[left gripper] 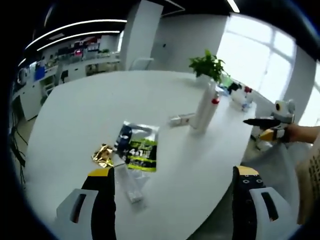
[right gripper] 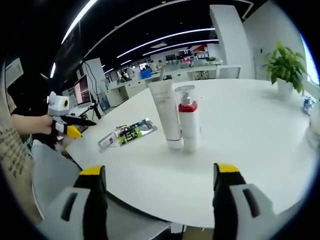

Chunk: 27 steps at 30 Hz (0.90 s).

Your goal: Arrange the skincare products in the storage area until every visible bottle or jar stands upright without overlapping.

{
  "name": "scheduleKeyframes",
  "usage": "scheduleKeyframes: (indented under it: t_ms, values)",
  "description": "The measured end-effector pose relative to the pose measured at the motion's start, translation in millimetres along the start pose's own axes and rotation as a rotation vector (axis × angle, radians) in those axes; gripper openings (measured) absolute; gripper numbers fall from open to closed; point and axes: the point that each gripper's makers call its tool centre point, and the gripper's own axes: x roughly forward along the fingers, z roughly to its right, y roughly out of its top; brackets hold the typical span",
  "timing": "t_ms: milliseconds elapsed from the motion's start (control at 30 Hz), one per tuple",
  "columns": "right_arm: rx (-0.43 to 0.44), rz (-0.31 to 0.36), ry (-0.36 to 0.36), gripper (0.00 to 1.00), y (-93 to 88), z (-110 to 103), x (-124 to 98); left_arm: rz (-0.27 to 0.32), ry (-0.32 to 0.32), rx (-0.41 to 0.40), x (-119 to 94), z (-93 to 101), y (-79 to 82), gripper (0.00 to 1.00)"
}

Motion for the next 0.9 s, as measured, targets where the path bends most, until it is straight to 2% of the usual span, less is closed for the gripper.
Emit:
scheduleKeyframes:
  t_ms: [367, 567, 900]
  values:
    - [0.048, 0.022, -0.059, 0.88, -2.3, 13.4, -12.1, -0.056, -0.097, 0.099, 49.0, 5.2, 30.1, 0.89]
    - [0.051, 0.001, -0.072, 0.87, -7.8, 16.0, -13.8, -0.086, -0.140, 0.153, 77.0, 6.0, 43.8, 0.85]
    - [0.074, -0.021, -0.082, 0.87, -14.4, 13.9, -7.0, -0.160, -0.202, 0.290, 123.1, 4.6, 50.7, 0.74]
